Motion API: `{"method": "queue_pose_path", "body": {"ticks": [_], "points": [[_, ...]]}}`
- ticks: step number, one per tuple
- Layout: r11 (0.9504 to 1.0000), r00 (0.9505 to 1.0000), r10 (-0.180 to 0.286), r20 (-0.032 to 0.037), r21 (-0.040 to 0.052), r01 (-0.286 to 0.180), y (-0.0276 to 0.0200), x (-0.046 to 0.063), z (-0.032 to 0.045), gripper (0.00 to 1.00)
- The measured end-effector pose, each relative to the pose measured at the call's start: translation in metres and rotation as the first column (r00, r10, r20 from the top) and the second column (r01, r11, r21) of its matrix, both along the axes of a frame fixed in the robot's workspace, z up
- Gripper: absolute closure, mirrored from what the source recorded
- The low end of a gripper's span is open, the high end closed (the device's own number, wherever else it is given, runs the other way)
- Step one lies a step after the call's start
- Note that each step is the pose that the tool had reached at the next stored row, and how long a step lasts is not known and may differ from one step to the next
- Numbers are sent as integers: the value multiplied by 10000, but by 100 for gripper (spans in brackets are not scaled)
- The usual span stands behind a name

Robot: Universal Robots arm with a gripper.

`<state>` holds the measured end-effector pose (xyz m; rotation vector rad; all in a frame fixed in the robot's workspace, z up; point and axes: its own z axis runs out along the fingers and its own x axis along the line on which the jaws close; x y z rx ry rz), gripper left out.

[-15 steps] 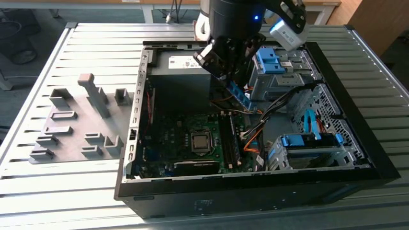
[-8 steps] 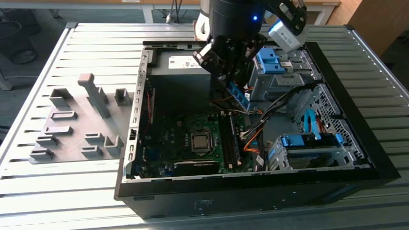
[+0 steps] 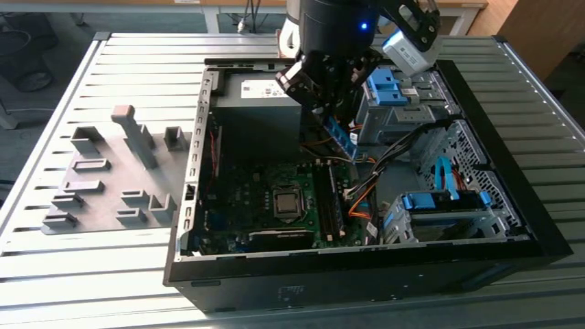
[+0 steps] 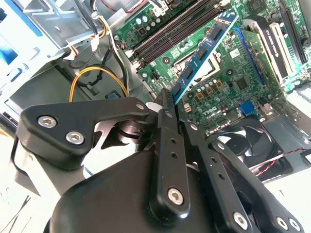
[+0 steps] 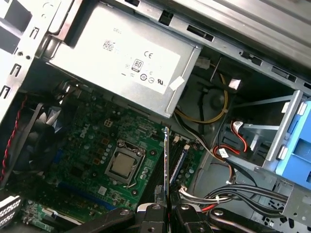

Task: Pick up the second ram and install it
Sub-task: 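Insert the second ram into the second slot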

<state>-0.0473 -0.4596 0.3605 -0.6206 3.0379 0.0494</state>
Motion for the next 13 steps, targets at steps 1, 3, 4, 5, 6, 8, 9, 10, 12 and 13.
{"method": "queue_pose_path", "body": {"ticks": [1,3,4,5,6,8,9,10,12,13], "points": [[10000,10000,-31,0,0,31,0,0,0,86],[9999,9999,-101,0,0,101,0,0,0,86],[9999,9999,-136,0,0,136,0,0,0,86],[9999,9999,-172,0,1,172,0,0,0,86],[9998,9998,-207,0,1,207,0,0,0,86],[9996,9996,-280,1,0,280,0,0,0,86],[9995,9995,-317,1,0,317,0,0,-1,86],[9993,9993,-361,0,0,361,0,0,-1,86],[9988,9988,-489,0,0,489,0,0,-1,86],[9983,9983,-576,0,0,576,0,0,-2,86]]}}
